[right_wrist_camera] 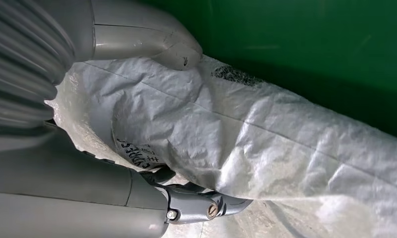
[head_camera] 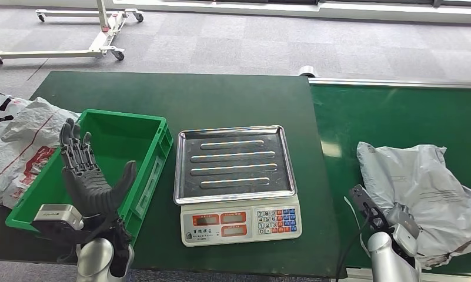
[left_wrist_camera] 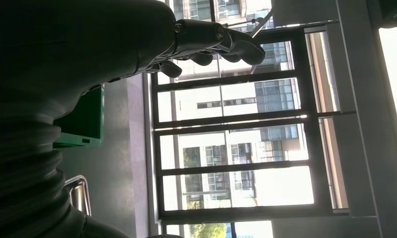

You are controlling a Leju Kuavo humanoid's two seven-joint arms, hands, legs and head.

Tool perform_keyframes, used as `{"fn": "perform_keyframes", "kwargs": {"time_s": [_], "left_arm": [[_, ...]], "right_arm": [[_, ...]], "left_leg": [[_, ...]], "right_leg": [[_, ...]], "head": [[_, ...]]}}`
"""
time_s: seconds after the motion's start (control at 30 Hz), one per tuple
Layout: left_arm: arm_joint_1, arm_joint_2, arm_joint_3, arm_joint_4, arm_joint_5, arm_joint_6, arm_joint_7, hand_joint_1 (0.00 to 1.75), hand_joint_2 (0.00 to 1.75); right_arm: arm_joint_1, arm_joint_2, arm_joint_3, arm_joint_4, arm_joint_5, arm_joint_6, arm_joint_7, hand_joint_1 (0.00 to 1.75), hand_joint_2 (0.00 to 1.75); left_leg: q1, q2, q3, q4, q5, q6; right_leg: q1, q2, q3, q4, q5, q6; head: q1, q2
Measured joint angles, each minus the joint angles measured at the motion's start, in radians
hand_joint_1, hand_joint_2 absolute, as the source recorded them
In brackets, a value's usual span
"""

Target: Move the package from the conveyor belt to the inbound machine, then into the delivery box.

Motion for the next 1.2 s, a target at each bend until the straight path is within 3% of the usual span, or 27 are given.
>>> {"fn": "perform_keyframes", "kwargs": {"time_s": [0.47, 0.67, 0.83, 1.07, 1.2], "left_arm": [[0.000, 0.000, 0.003, 0.004, 0.000, 0.014, 0.000, 0.00, 1.75], [0.003, 0.000, 0.006, -0.007, 0.010, 0.018, 0.000, 0.00, 1.75], [0.004, 0.000, 0.006, -0.015, 0.017, 0.025, 0.000, 0.00, 1.75], [0.003, 0.000, 0.000, -0.015, 0.027, 0.039, 0.000, 0.00, 1.75], [0.000, 0.001, -0.012, -0.015, 0.033, 0.047, 0.000, 0.00, 1.75]], "right_arm": [[0.039, 0.000, 0.028, -0.078, -0.029, -0.009, 0.001, 1.75, 1.75], [0.080, 0.028, 0.043, -0.214, -0.041, -0.217, -0.041, 1.75, 1.75], [0.119, 0.080, 0.080, -0.444, -0.052, -0.431, -0.150, 1.75, 1.75], [0.151, 0.135, 0.155, -0.684, -0.040, -0.574, -0.256, 1.75, 1.75], [0.157, 0.148, 0.251, -0.762, -0.123, -0.615, -0.398, 1.75, 1.75]], "left_leg": [[0.000, 0.000, 0.002, 0.000, 0.000, 0.000], [0.000, -0.001, 0.001, 0.000, 0.000, 0.000], [0.000, -0.001, 0.001, 0.000, 0.000, 0.000], [0.000, 0.000, 0.001, 0.000, 0.000, 0.000], [0.000, 0.000, 0.001, 0.000, 0.000, 0.000]], "right_leg": [[0.000, 0.000, 0.002, 0.000, 0.000, 0.000], [0.000, 0.000, 0.002, 0.000, 0.000, 0.000], [0.000, 0.000, 0.001, 0.000, 0.000, 0.000], [0.000, 0.000, 0.001, 0.000, 0.000, 0.000], [0.000, 0.001, 0.002, 0.000, 0.000, 0.000]], "head": [[0.000, 0.000], [0.000, 0.000], [0.000, 0.000], [0.000, 0.000], [0.000, 0.000]]}}
